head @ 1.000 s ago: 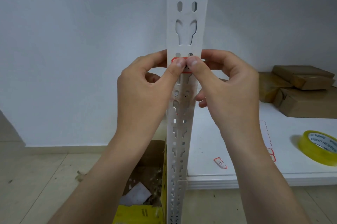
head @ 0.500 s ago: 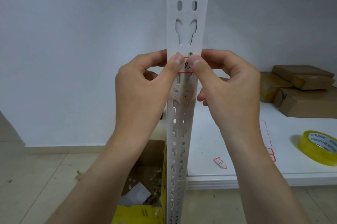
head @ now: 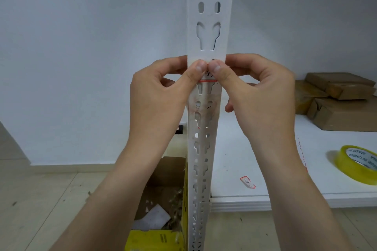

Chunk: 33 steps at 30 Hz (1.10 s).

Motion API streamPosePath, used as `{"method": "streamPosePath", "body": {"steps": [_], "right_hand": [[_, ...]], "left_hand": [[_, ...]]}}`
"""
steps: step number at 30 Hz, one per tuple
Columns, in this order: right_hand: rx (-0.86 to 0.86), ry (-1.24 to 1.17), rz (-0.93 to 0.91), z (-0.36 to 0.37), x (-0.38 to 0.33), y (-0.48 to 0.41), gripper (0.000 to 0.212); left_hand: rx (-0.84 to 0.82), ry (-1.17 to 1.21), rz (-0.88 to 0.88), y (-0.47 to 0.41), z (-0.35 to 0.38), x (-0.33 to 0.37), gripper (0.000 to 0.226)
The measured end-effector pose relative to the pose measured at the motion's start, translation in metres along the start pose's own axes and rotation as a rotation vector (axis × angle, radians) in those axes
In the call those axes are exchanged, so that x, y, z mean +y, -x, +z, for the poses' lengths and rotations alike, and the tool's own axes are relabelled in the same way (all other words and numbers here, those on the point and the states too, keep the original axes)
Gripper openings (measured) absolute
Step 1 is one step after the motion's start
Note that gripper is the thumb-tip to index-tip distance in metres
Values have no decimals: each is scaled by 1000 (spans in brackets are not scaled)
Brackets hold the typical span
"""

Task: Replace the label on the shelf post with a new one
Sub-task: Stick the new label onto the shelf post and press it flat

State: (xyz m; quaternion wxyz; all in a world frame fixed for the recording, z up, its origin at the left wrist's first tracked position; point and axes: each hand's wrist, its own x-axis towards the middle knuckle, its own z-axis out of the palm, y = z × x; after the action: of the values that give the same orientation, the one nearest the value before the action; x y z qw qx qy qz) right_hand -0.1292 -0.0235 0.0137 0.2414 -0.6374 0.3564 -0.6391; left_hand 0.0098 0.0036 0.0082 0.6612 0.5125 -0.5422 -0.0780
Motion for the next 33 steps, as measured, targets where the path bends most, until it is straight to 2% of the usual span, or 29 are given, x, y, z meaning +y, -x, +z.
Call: {"method": "streamPosePath", "body": {"steps": [8, 12, 18, 26, 31, 33], "right_hand": [[-61, -81, 3, -7, 5, -1, 8], [-99, 1, -93, -11, 11, -1, 17], [-134, 26, -105, -13, 16, 0, 29], [-77, 48, 10, -3, 12, 6, 35], [-77, -10, 23, -5, 12, 5, 23], [-99, -75, 47, -8, 12, 5, 24]], "left_hand": [[-57, -15, 89, -7, -9, -8, 23], [-135, -27, 141, -11, -15, -14, 21], [-215, -47, 167, -14, -22, -15, 29], [-191, -93, 181, -11, -20, -15, 39], [-172, -71, 174, -9, -18, -14, 28], [-161, -69, 176, -8, -18, -14, 29]]}}
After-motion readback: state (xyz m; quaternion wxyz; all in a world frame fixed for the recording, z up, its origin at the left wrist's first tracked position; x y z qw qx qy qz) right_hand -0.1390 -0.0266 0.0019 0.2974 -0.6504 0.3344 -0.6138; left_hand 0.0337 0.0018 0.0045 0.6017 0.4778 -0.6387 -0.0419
